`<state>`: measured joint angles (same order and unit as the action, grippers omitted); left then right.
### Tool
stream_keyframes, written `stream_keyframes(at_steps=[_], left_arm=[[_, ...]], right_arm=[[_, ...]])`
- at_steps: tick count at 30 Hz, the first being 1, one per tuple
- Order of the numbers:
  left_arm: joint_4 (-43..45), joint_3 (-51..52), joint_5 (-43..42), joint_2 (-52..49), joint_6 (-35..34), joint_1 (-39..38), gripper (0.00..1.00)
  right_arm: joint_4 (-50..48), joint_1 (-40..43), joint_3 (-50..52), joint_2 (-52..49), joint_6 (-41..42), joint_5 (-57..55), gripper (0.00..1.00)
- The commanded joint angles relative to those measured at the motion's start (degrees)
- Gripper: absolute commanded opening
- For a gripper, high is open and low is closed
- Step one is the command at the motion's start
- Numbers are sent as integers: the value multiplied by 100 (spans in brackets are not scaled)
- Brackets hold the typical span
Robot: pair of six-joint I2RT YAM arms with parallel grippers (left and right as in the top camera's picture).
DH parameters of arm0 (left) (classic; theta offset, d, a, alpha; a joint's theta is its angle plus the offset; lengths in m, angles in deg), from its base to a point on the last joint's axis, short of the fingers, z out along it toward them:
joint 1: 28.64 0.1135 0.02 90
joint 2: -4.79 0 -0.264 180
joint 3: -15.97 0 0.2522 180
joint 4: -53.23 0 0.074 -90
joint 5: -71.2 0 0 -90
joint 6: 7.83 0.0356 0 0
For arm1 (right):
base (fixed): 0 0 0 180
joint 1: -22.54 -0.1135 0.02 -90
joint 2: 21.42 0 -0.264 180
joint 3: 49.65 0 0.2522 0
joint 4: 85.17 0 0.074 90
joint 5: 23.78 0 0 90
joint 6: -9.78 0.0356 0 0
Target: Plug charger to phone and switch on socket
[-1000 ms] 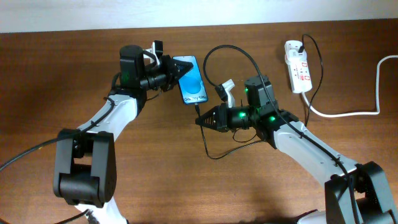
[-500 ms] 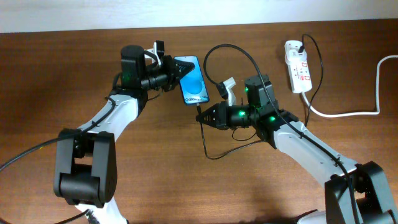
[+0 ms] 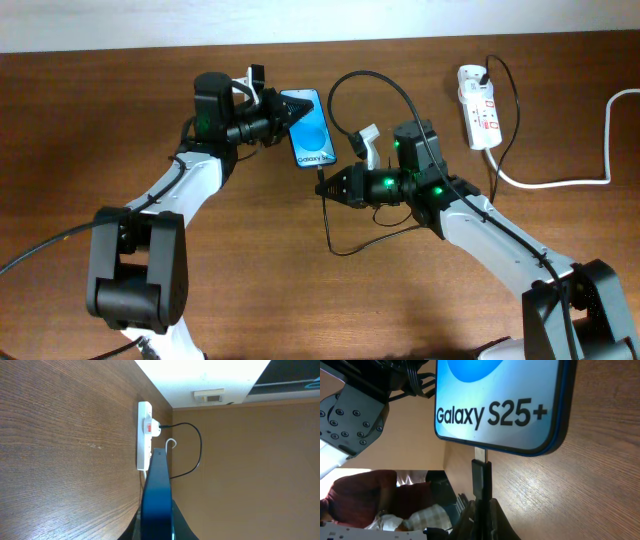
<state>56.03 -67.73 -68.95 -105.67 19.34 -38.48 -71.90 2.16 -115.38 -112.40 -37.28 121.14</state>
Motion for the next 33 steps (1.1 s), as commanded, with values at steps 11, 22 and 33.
stream_keyframes(at_steps=[11,22,33], left_arm=[[57,-17,-129,168,-74,-28,0],[57,-17,-127,168,-94,-28,0],[57,-17,-133,168,-92,-28,0]], right_arm=[[-22,9,-98,-37,2,186,4],[-22,-66,-98,-37,107,144,4],[-26,-66,-98,-37,179,92,4]])
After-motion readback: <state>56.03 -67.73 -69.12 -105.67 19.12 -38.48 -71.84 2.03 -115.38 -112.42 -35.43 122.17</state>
